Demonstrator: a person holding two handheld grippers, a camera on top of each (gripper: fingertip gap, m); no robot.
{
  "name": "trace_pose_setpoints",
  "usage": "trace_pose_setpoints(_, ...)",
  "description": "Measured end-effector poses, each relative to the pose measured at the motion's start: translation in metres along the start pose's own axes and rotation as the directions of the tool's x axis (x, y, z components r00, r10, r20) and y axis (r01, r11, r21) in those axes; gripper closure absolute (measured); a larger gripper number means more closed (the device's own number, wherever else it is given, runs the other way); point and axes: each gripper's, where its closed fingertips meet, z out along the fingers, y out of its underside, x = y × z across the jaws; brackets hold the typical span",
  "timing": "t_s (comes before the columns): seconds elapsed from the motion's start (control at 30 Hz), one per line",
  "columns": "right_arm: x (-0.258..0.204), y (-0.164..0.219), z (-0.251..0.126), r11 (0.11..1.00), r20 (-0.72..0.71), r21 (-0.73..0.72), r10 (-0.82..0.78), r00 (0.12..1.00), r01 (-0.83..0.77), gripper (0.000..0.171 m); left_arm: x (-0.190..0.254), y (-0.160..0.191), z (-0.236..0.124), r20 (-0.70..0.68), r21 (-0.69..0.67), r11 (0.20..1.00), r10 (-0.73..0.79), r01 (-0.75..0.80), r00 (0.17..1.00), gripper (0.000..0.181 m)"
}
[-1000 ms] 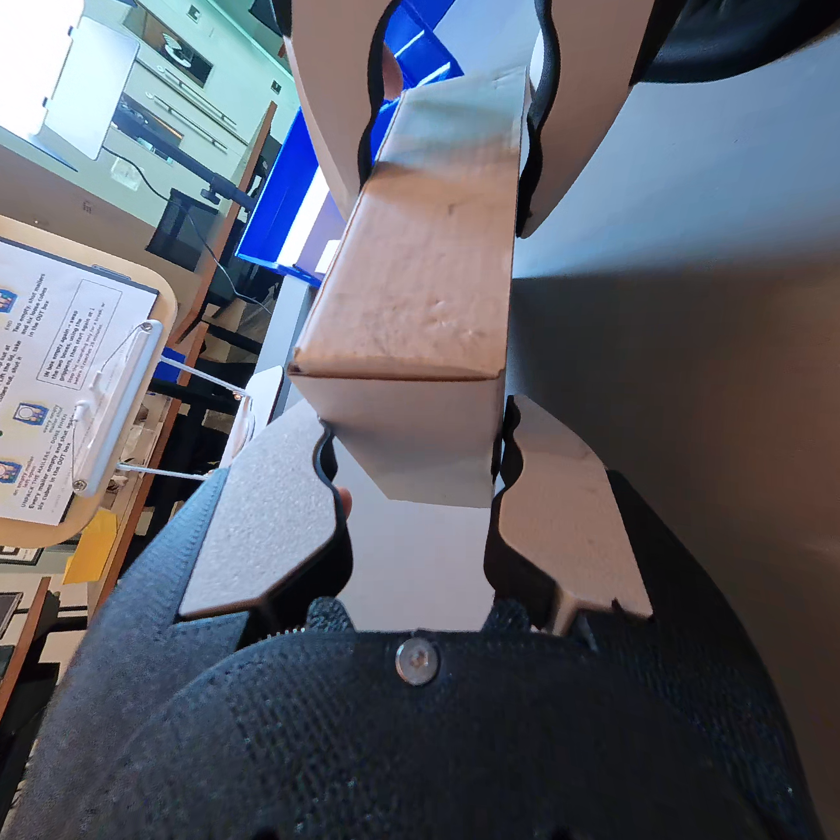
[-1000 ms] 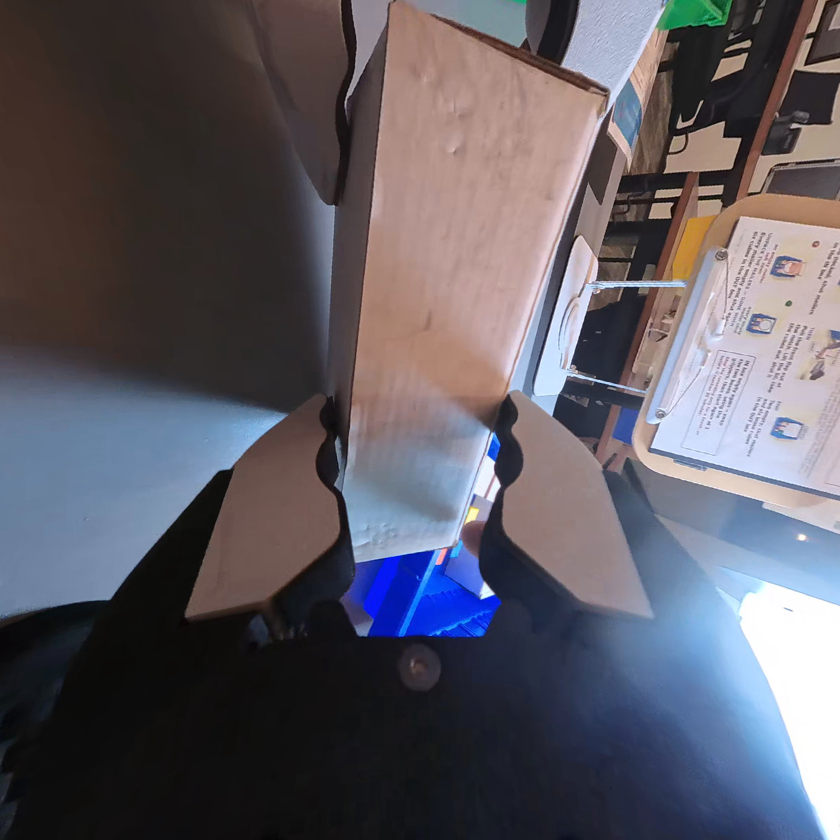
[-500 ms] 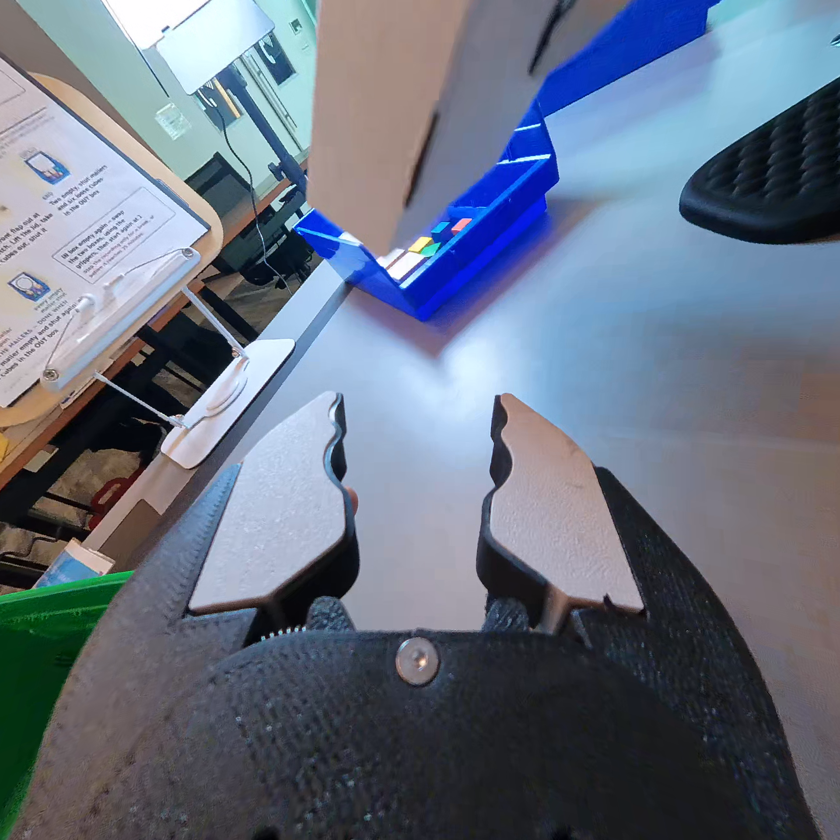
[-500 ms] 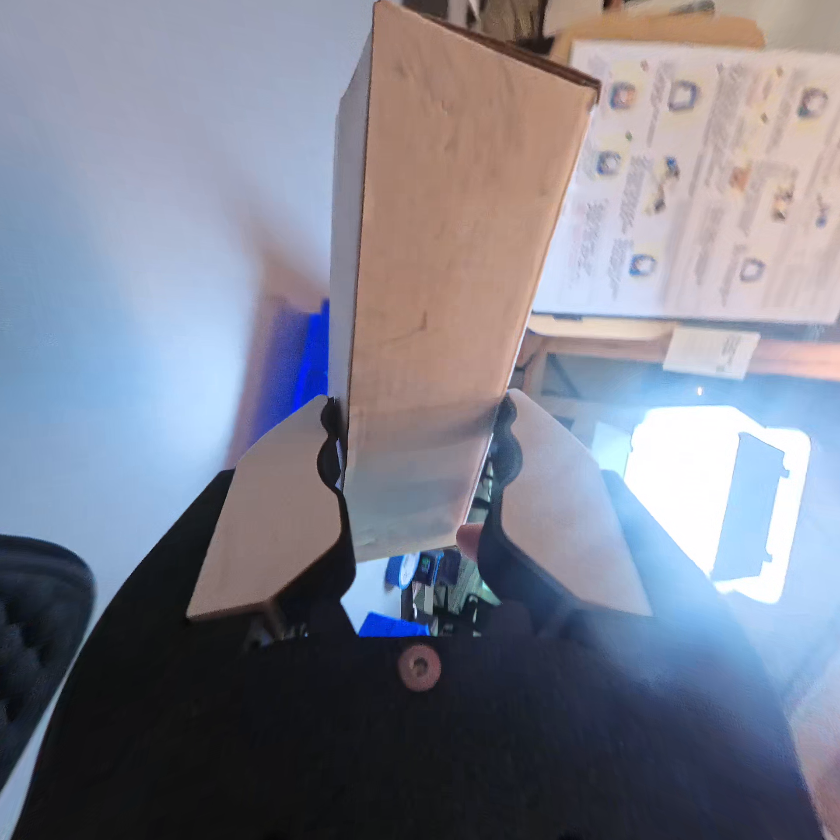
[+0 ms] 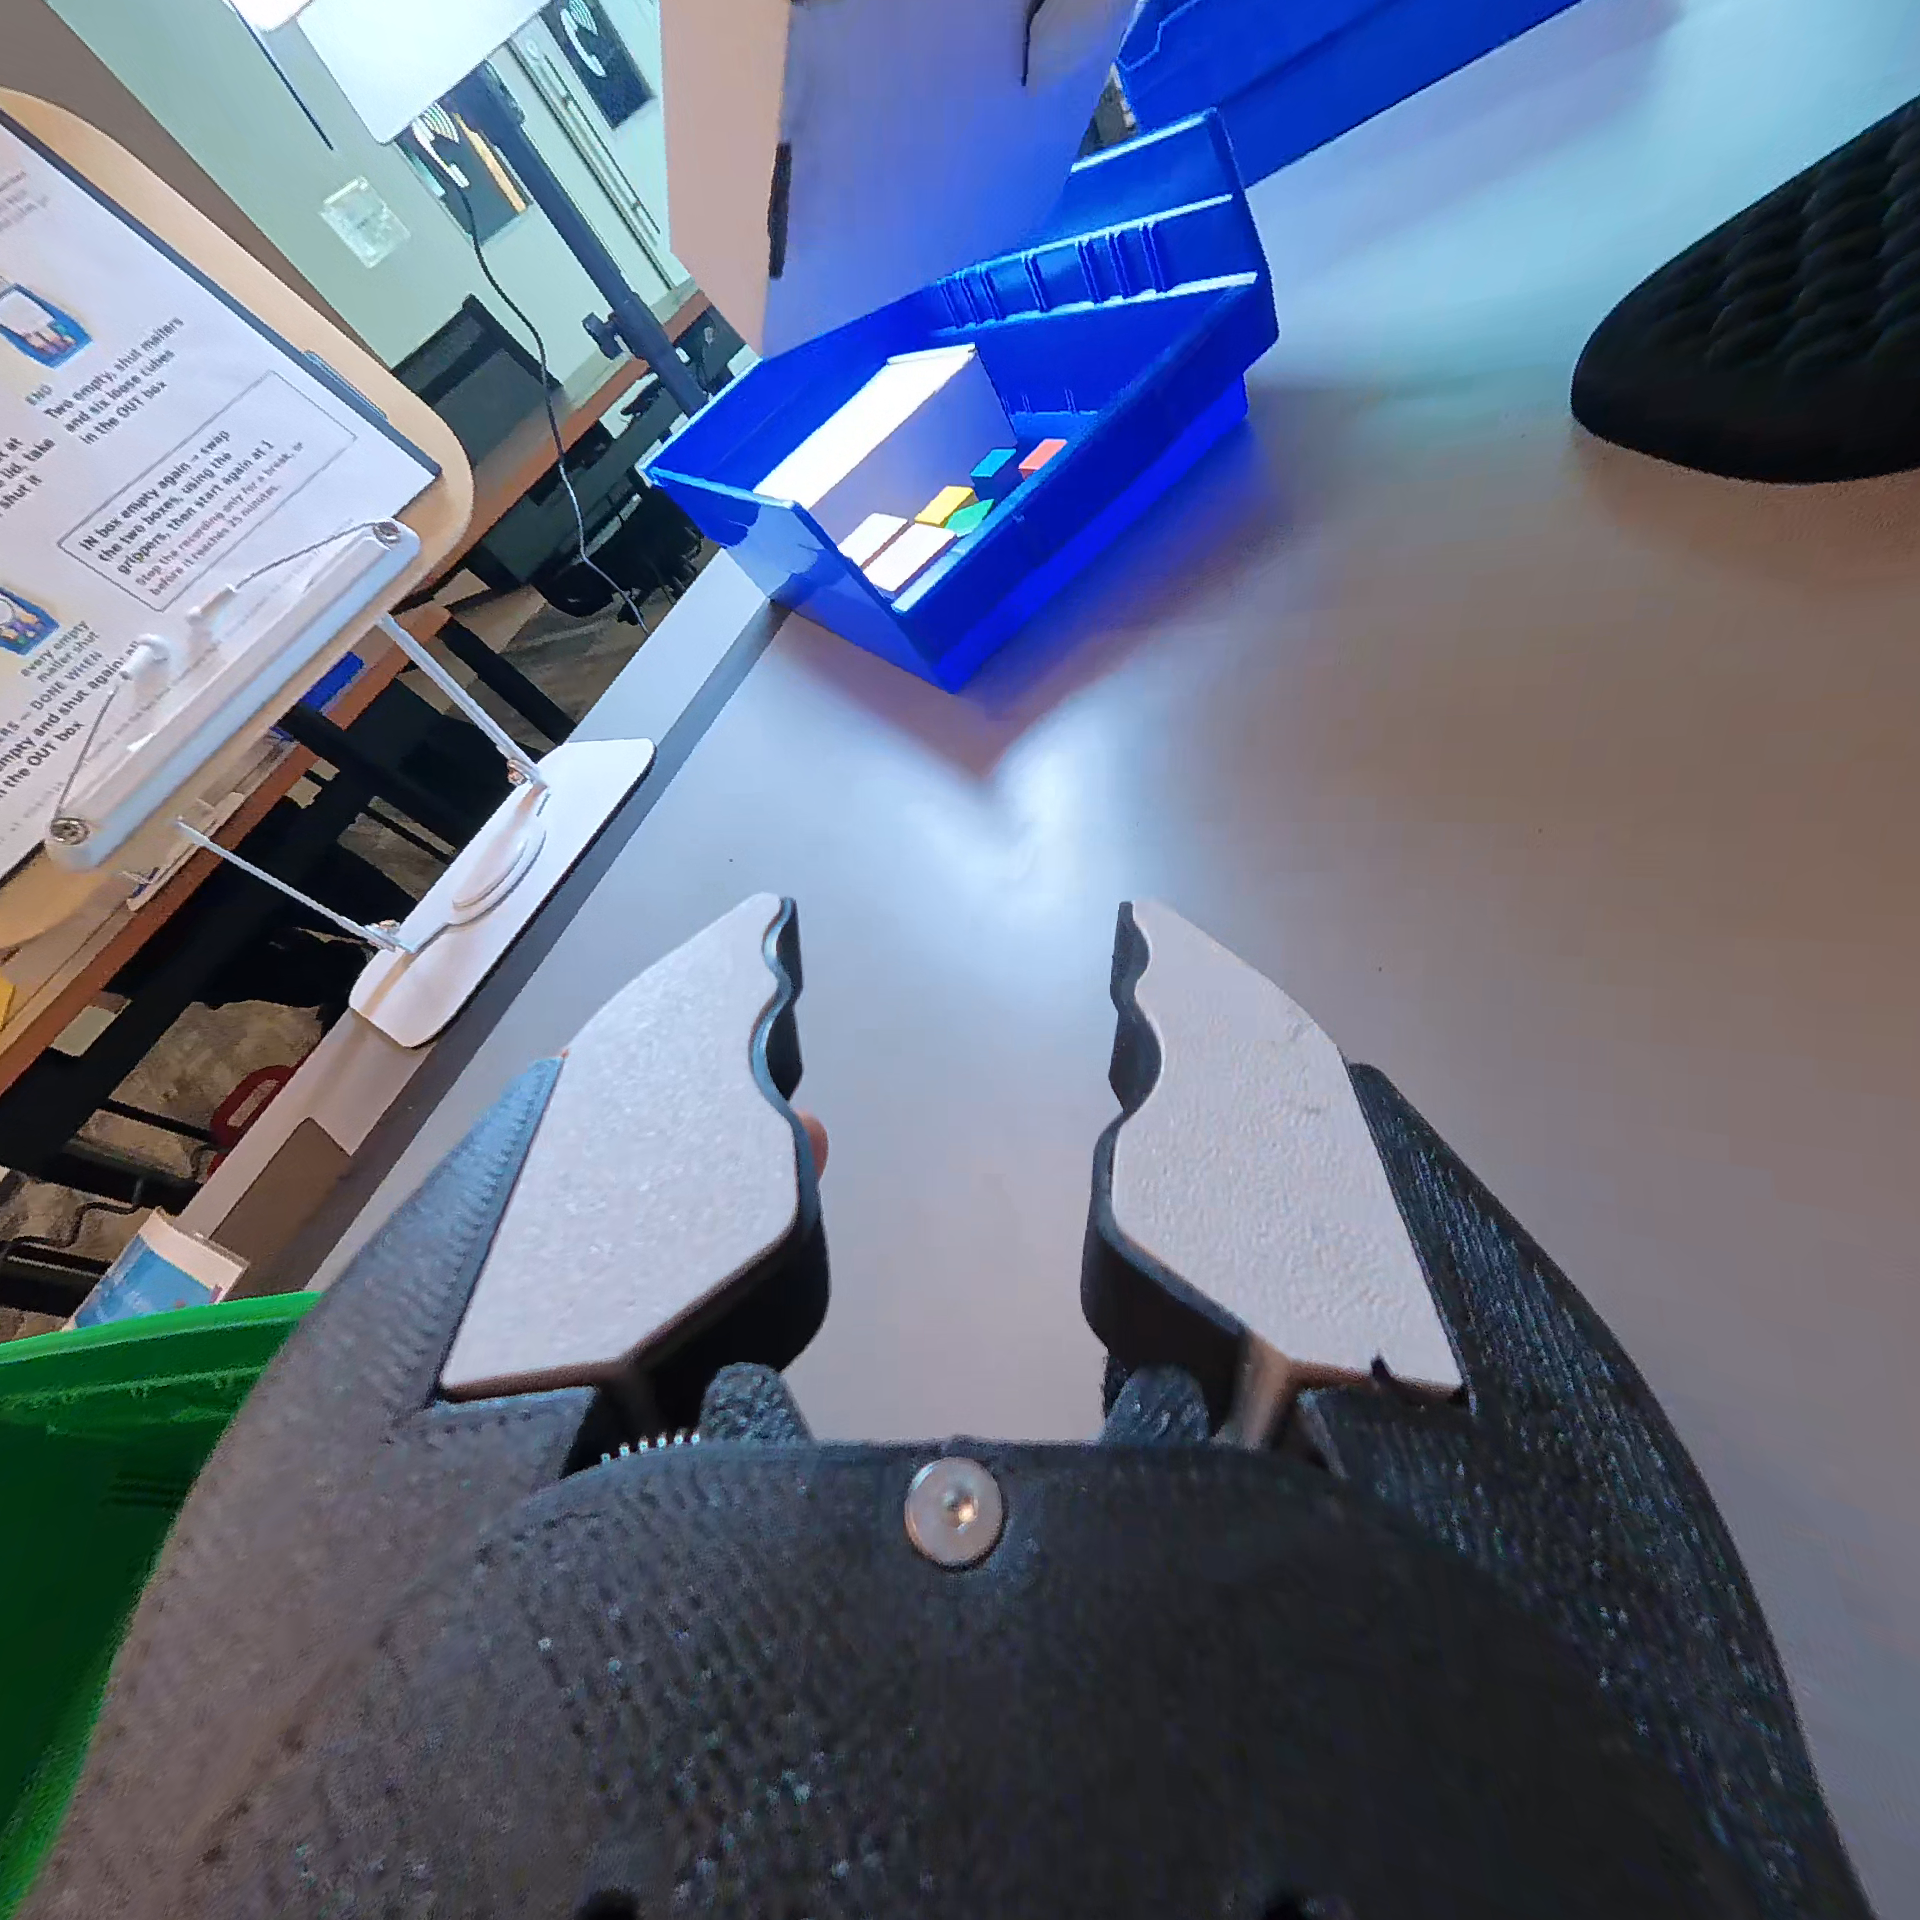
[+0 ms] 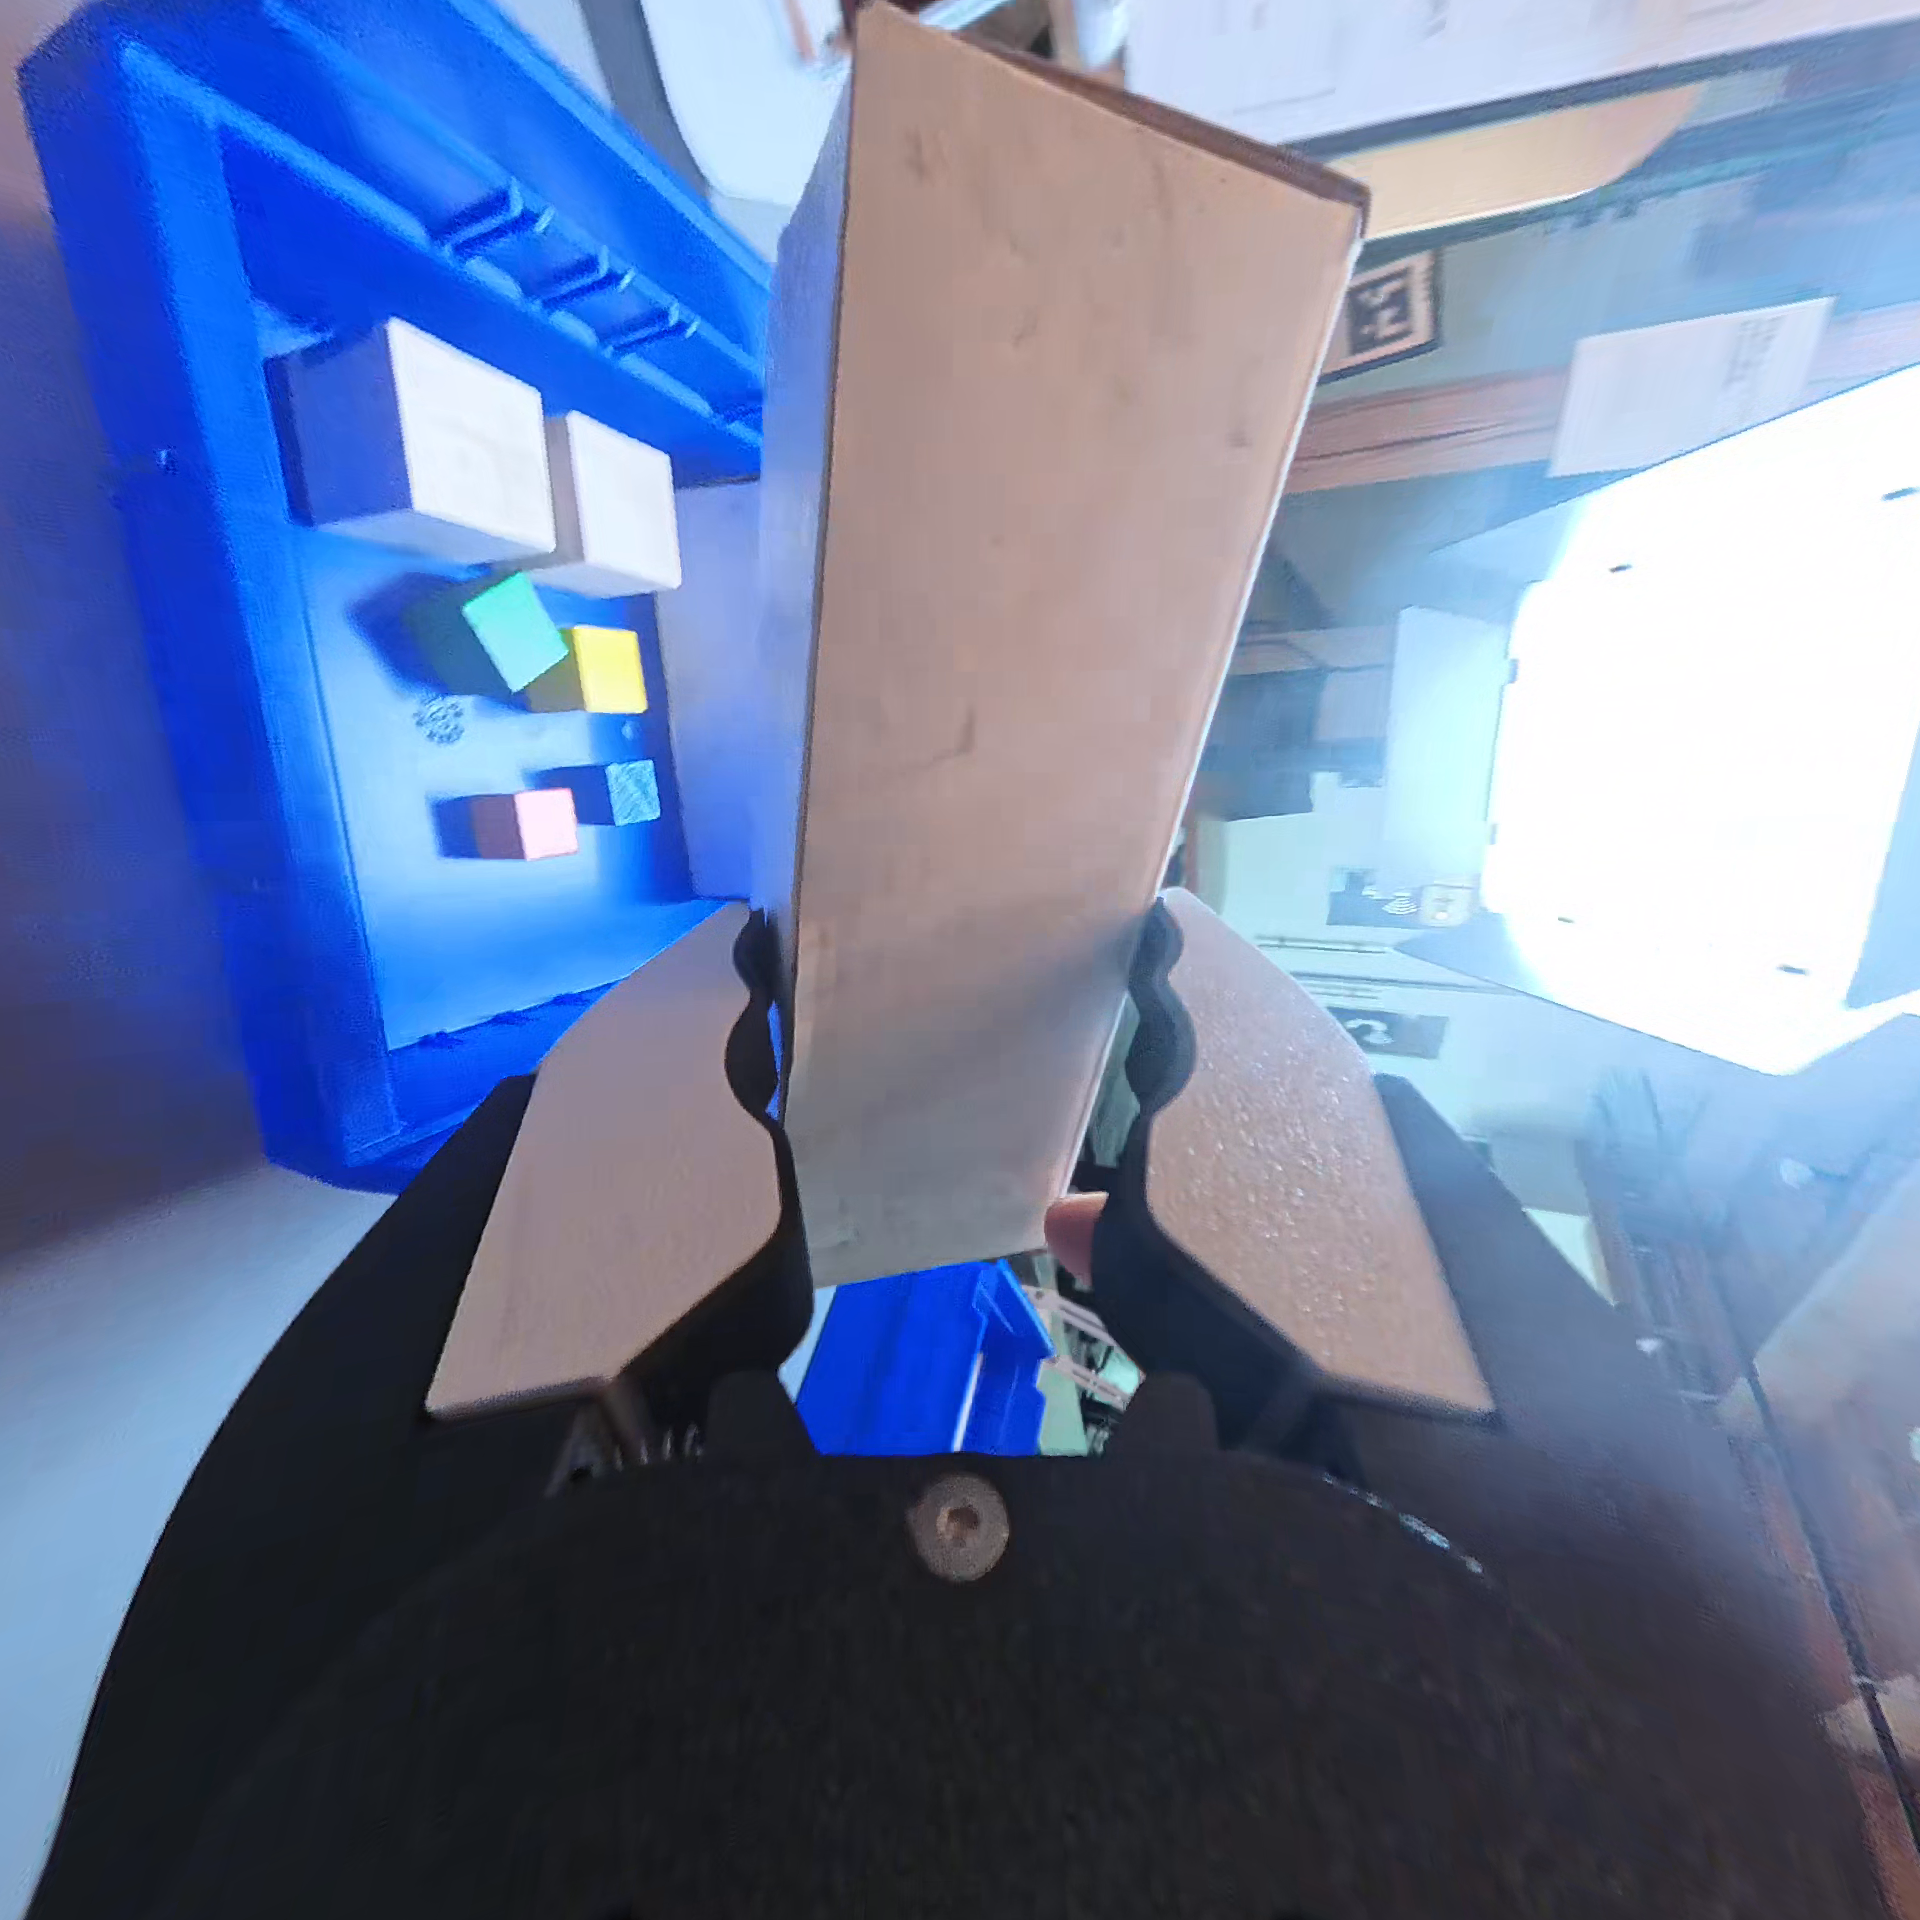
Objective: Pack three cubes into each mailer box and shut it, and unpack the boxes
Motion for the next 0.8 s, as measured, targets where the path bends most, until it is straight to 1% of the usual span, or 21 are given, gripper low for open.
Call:
trace_pose_setpoints(0.17,-0.015,0.008,0.029,0.993,0.042,-0.082,-0.084,0.996,0.088,0.105,0.004,0.005,0.002,-0.016,-0.016,1.000,0.010,-0.010,1.000,0.125)
trace_pose_setpoints(0.27,-0.008,0.012,0.052,0.978,-0.015,-0.157,-0.141,0.990,0.137,0.105,0.004,0.005,0.001,-0.013,-0.017,1.000,0.012,-0.013,1.000,0.127)
trace_pose_setpoints(0.4,0.014,0.018,0.086,0.969,-0.107,-0.223,-0.137,0.985,0.110,0.105,0.004,0.005,0.000,-0.005,-0.019,1.000,0.020,-0.020,1.000,0.128)
trace_pose_setpoints(0.5,0.023,0.026,0.115,0.953,-0.144,-0.270,-0.183,0.972,0.140,0.105,0.004,0.006,0.001,-0.006,-0.023,1.000,0.015,-0.015,1.000,0.129)
trace_pose_setpoints(0.67,0.009,0.032,0.155,0.936,-0.122,-0.304,-0.224,0.967,0.178,0.105,0.004,0.009,0.001,-0.010,-0.029,0.999,0.012,-0.013,1.000,0.130)
trace_pose_setpoints(0.8,0.001,0.031,0.170,0.938,-0.123,-0.288,-0.234,0.965,0.191,0.105,0.004,0.012,0.002,-0.014,-0.037,0.999,0.003,-0.003,1.000,0.131)
